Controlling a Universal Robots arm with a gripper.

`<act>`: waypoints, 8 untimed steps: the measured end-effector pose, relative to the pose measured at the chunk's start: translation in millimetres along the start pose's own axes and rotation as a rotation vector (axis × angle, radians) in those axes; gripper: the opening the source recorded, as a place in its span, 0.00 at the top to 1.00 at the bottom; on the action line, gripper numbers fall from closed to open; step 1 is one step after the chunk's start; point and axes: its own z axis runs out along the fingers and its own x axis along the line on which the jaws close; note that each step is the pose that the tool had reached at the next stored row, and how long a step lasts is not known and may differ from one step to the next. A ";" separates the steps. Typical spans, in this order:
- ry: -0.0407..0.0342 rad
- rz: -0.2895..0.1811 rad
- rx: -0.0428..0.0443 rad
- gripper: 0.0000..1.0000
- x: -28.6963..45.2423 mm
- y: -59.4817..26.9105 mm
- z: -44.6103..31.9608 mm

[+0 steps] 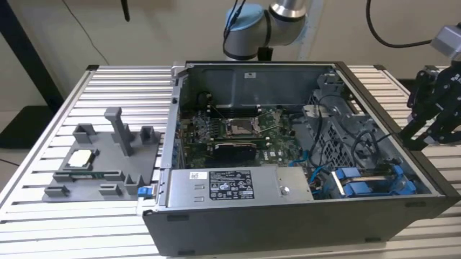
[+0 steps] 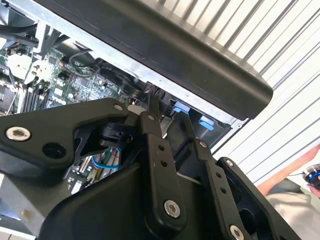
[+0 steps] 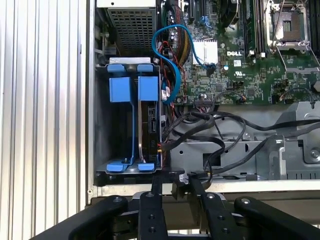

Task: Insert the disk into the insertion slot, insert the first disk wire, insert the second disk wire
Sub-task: 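Insert the second disk wire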

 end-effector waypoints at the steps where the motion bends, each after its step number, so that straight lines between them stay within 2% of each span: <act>1: 0.0000 0.000 0.0000 0.65 0.0 0.0 0.0; 2: 0.0001 0.000 0.0000 0.67 0.0 0.0 0.0; 3: 0.0000 0.000 0.0000 0.74 0.0 -0.1 0.0; 4: 0.0000 0.000 0.0000 0.74 0.0 -0.1 0.0; 6: 0.0000 0.000 0.0000 0.84 0.0 -0.1 0.0; 8: 0.0000 0.000 0.0000 0.84 0.0 -0.1 0.0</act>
